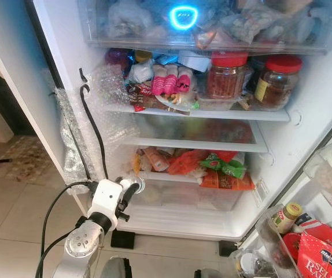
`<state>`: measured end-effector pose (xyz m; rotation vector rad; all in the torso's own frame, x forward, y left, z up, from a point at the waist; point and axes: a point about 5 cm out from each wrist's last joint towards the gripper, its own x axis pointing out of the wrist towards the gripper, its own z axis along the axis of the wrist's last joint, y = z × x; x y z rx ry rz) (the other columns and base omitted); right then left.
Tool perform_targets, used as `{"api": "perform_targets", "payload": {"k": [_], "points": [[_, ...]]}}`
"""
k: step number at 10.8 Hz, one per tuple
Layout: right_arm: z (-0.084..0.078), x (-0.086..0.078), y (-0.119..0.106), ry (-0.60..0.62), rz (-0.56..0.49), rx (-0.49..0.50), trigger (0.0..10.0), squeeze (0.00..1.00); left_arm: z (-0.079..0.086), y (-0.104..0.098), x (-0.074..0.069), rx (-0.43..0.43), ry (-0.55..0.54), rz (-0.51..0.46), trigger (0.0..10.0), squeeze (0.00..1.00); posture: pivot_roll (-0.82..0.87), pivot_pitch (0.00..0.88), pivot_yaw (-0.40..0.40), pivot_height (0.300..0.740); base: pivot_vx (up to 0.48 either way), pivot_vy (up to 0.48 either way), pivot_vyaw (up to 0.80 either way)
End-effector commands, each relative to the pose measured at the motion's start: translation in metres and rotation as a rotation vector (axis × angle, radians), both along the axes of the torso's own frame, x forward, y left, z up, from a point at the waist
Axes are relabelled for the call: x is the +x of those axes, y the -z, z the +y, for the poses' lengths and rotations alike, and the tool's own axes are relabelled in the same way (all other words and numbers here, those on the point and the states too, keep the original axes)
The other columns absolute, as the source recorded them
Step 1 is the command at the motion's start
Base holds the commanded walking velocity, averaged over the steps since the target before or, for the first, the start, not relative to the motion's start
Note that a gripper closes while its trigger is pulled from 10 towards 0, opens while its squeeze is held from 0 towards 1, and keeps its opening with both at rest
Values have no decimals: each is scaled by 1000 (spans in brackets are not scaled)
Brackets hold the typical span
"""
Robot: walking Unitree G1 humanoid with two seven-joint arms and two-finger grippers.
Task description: Restocking fridge
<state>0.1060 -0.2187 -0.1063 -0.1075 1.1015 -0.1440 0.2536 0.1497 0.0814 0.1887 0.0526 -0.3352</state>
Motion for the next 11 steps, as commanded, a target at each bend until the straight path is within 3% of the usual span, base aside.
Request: {"api": "perform_targets", "payload": {"k": [1,11], "points": [[3,1,0,-11,1,8,10000,0,-1,-7,3,-5,3,-31,10000,0,-89,0,-21,642,274,0,0],[3,1,0,-12,2,10,10000,0,-1,-5,5,1,21,-12,10000,0,-91,0,-20,642,281,0,0]]}}
